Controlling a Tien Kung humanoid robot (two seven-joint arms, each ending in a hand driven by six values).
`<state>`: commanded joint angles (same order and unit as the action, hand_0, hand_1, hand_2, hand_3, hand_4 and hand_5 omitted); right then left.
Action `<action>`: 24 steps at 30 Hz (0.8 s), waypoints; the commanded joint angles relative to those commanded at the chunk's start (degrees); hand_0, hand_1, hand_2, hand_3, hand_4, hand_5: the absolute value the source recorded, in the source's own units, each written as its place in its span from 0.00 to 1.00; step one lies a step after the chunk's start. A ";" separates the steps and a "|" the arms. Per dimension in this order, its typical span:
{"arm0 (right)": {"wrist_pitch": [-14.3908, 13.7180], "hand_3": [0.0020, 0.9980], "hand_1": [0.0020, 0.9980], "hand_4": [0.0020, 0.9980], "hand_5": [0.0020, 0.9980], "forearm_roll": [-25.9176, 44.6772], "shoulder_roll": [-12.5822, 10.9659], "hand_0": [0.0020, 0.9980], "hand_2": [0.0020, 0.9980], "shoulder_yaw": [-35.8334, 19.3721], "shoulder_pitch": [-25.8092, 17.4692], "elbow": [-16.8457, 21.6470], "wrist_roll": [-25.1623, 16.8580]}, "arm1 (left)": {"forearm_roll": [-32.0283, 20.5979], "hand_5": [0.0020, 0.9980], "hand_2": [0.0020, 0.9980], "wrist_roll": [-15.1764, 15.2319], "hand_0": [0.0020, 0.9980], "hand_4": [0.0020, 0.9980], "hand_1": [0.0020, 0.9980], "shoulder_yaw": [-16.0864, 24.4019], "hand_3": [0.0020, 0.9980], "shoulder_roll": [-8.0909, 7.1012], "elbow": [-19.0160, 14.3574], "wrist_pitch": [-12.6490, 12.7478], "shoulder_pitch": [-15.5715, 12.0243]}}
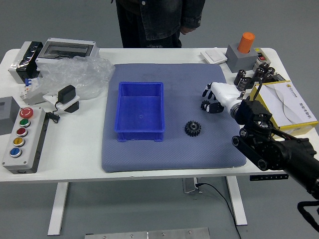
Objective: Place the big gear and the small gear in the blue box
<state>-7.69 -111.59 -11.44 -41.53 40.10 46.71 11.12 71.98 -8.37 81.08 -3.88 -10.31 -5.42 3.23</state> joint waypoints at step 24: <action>4.51 0.79 0.60 0.72 0.26 1.73 0.02 0.64 0.74 -0.61 0.35 1.22 2.30 | 0.31 0.00 0.70 -0.03 0.73 0.42 0.68 0.18 0.70 0.00 0.00 -0.07 0.00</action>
<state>-3.18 -109.86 -11.42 -42.15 40.44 47.93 13.42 72.28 -8.40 81.25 -3.87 -10.31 -5.49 3.23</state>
